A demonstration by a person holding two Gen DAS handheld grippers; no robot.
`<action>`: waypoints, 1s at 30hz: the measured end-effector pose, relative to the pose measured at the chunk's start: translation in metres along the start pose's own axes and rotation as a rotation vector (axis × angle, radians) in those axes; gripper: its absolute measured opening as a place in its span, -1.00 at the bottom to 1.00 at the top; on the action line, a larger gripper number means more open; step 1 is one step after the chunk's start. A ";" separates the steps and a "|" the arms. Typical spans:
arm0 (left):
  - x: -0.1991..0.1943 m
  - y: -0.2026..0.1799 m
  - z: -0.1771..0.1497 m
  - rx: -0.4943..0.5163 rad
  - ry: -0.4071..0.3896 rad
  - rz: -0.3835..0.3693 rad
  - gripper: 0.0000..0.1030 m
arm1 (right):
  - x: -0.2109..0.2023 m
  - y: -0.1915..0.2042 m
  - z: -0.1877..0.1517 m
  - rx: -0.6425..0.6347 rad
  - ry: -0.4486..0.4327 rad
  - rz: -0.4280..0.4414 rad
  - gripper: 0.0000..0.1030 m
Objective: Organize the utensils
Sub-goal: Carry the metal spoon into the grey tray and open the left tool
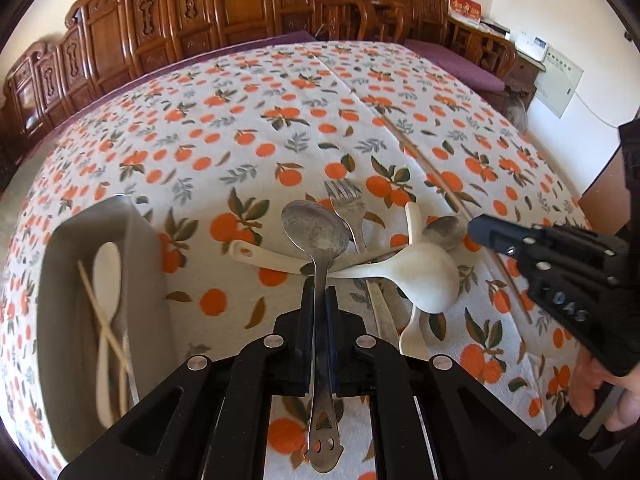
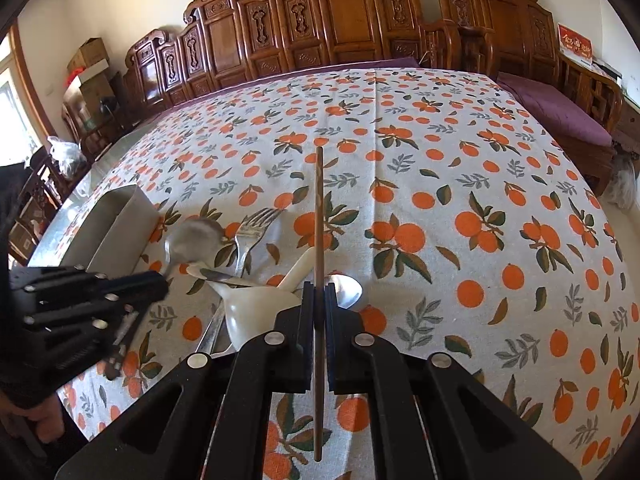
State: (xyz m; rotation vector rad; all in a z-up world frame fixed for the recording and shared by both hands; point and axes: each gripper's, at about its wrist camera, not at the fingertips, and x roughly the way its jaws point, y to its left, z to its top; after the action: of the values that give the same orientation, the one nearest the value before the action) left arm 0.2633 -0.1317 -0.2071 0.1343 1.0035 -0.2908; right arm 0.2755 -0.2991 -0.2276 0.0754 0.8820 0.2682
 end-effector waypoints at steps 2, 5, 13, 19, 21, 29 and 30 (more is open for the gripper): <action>-0.010 0.005 -0.002 -0.008 -0.007 -0.001 -0.91 | -0.002 0.004 -0.001 -0.014 -0.003 -0.001 -0.88; -0.026 0.011 -0.003 -0.007 -0.028 0.005 -0.91 | -0.006 0.010 -0.003 -0.045 -0.006 -0.008 -0.88; -0.068 0.030 -0.009 -0.014 -0.079 0.017 -0.91 | -0.027 0.024 -0.008 -0.093 -0.044 0.015 -0.88; -0.089 0.046 -0.011 -0.028 -0.108 0.032 -0.91 | -0.032 0.032 -0.006 -0.097 -0.057 0.043 -0.88; -0.094 0.051 -0.011 -0.033 -0.117 0.034 -0.91 | -0.035 0.036 -0.006 -0.100 -0.063 0.054 -0.88; -0.096 0.078 -0.013 -0.069 -0.123 0.067 -0.91 | -0.044 0.059 -0.007 -0.131 -0.083 0.096 -0.88; -0.095 0.082 -0.014 -0.075 -0.120 0.071 -0.91 | -0.045 0.062 -0.007 -0.135 -0.085 0.102 -0.88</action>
State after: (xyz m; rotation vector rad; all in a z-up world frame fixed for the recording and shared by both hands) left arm 0.2288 -0.0336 -0.1360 0.0838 0.8873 -0.1939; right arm 0.2306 -0.2514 -0.1876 0.0065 0.7745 0.4163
